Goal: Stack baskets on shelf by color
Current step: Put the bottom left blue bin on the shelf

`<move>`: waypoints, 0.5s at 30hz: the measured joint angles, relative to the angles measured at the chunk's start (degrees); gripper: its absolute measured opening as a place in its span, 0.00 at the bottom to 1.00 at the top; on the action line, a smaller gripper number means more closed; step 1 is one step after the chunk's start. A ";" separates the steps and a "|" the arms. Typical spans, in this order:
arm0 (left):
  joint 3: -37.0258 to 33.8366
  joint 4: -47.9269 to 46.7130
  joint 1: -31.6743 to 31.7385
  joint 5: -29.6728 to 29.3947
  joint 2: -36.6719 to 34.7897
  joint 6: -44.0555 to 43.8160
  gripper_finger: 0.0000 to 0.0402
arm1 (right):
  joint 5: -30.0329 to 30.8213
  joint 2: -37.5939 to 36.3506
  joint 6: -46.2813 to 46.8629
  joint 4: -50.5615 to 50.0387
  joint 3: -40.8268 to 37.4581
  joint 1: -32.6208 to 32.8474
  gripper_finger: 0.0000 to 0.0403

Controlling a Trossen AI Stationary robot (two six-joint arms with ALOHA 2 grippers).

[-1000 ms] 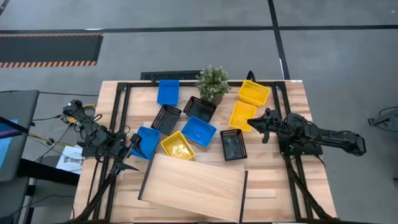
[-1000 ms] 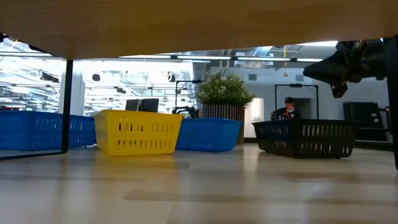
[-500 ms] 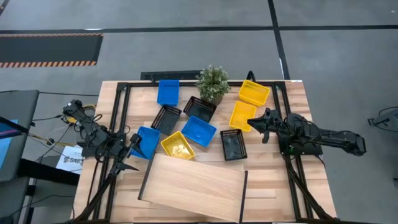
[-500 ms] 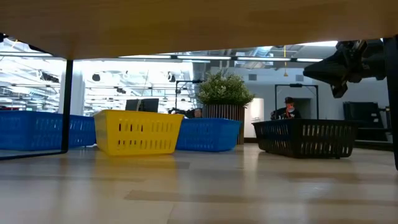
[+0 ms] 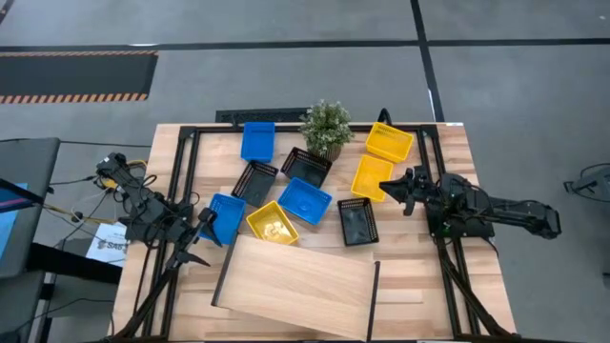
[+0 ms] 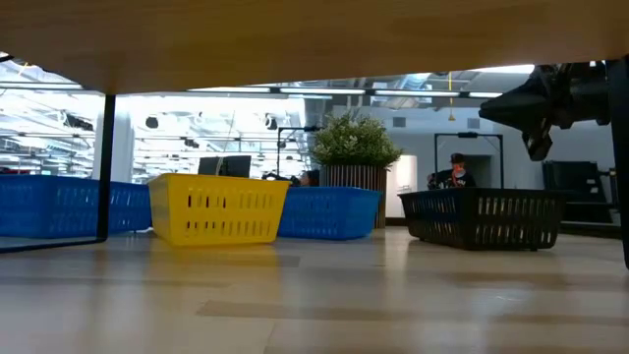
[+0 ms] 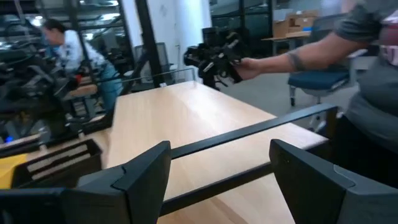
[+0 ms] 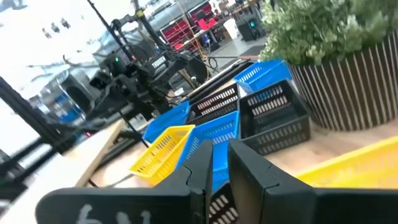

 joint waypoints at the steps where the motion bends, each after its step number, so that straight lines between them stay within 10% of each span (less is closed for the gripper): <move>1: 0.00 -0.04 0.00 0.08 0.00 -0.02 0.66 | 0.00 0.00 0.57 0.03 -0.01 0.00 0.18; 15: -0.04 2.89 0.13 -12.83 0.18 -15.61 0.66 | -0.02 0.02 0.83 0.09 0.00 0.00 0.18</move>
